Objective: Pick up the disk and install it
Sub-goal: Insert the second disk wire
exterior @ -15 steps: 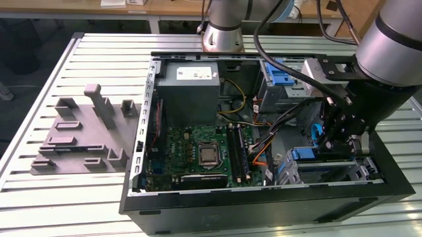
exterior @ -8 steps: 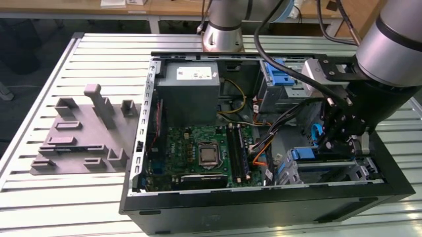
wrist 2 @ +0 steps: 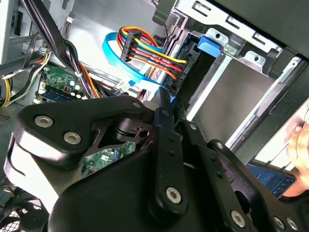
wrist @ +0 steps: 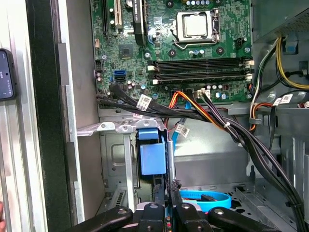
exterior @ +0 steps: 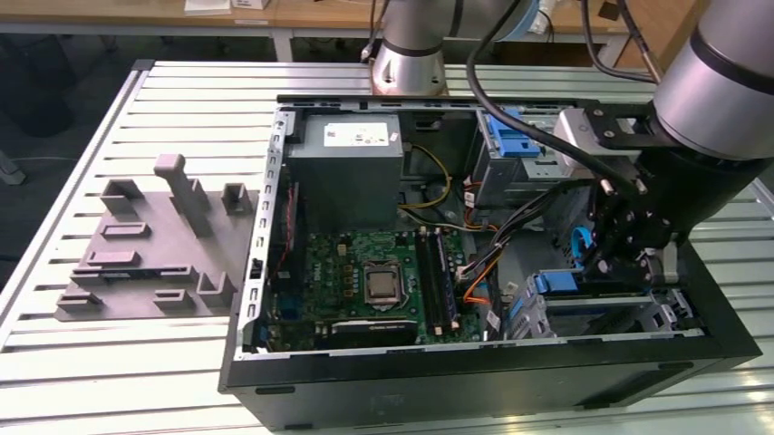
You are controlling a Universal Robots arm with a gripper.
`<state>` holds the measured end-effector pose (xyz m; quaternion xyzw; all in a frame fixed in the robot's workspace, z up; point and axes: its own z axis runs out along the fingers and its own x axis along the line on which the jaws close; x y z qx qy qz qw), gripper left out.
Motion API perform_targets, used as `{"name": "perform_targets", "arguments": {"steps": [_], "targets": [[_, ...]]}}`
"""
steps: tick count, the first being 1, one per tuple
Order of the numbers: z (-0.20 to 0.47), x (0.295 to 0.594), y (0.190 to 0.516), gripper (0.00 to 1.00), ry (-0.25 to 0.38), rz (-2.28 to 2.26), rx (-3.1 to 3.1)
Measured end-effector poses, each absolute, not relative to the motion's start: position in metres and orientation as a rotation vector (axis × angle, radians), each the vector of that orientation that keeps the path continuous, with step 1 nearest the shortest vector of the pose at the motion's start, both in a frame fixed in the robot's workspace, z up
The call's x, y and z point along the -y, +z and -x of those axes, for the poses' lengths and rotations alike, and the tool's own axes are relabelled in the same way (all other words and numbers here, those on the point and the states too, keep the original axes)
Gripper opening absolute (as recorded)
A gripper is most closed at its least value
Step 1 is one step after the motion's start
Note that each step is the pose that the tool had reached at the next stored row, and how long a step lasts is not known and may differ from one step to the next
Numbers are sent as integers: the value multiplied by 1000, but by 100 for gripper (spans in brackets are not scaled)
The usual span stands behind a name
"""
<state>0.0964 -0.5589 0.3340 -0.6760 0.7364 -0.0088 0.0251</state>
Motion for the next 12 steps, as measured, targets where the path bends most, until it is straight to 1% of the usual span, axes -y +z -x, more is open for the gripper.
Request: {"name": "perform_targets", "arguments": {"steps": [12], "targets": [[-97,559,334,16,-25,2090,-2277]]}}
